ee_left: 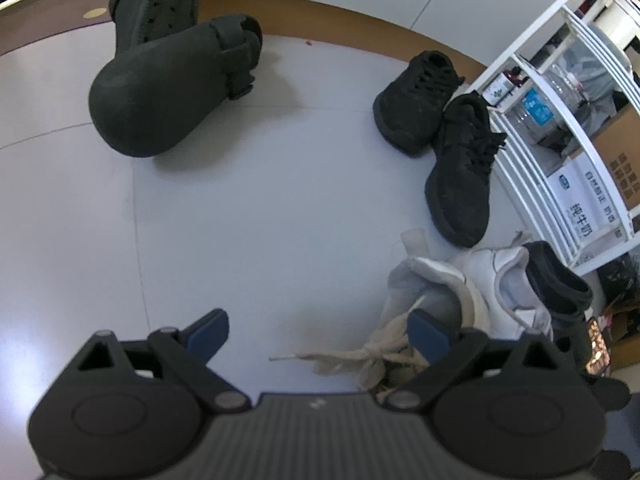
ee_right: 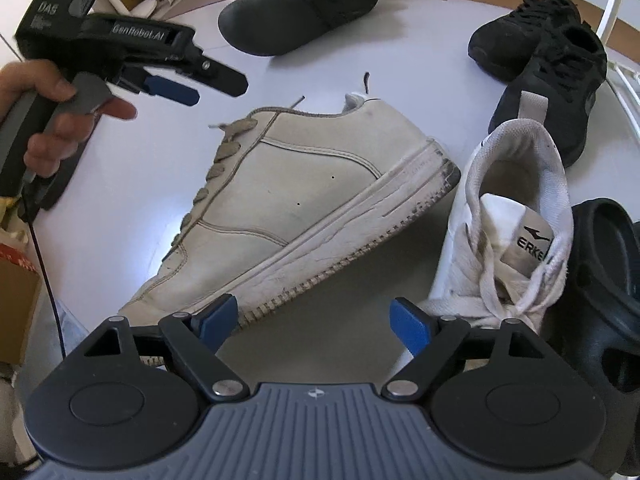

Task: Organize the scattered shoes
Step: 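Move the right gripper to the heel of the white leather sneaker, then grasp the white leather sneaker heel with the right gripper and align it, then open the right gripper and release the white leather sneaker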

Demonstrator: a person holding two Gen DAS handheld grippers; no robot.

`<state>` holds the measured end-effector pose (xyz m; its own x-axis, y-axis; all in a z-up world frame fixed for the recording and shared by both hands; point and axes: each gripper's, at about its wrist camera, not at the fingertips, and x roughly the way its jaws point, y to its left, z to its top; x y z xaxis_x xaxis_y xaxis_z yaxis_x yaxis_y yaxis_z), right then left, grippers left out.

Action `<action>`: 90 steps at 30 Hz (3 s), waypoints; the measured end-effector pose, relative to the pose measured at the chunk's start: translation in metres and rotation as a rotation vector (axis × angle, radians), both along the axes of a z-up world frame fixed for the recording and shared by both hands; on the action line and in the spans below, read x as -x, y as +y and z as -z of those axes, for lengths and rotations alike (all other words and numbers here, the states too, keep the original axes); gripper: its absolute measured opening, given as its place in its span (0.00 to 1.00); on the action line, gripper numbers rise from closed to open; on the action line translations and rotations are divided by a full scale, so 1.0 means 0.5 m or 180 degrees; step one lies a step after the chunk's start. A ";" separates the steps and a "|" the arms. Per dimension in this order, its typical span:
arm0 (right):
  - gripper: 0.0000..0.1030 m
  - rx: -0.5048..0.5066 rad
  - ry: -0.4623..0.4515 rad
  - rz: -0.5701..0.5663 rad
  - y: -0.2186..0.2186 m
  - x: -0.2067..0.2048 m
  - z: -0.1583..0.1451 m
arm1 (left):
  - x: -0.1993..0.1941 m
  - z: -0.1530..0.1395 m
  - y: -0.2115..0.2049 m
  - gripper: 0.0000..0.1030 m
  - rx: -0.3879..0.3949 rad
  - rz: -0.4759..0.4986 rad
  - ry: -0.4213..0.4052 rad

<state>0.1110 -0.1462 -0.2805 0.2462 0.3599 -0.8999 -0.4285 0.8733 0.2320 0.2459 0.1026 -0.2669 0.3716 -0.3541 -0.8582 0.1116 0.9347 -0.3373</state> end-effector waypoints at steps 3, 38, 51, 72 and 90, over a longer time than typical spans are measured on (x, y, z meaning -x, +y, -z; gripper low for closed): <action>0.84 0.0021 -0.0006 -0.0016 -0.001 0.001 0.001 | -0.006 -0.001 -0.007 0.94 0.0015 -0.0001 -0.0003; 0.88 -0.0342 0.0016 0.0576 0.068 -0.069 0.016 | 0.012 -0.003 0.039 0.94 0.0085 -0.0127 0.0002; 0.71 -0.0464 0.0227 0.0584 -0.004 -0.050 0.030 | 0.008 -0.003 0.025 0.94 0.0085 -0.0120 0.0014; 0.63 -0.0038 -0.0090 0.0467 0.001 -0.041 0.019 | 0.008 -0.005 0.021 0.94 0.0057 -0.0096 0.0013; 0.83 0.0305 -0.0313 0.0148 0.068 -0.025 0.051 | -0.007 -0.020 0.035 0.94 0.0076 -0.0125 -0.0025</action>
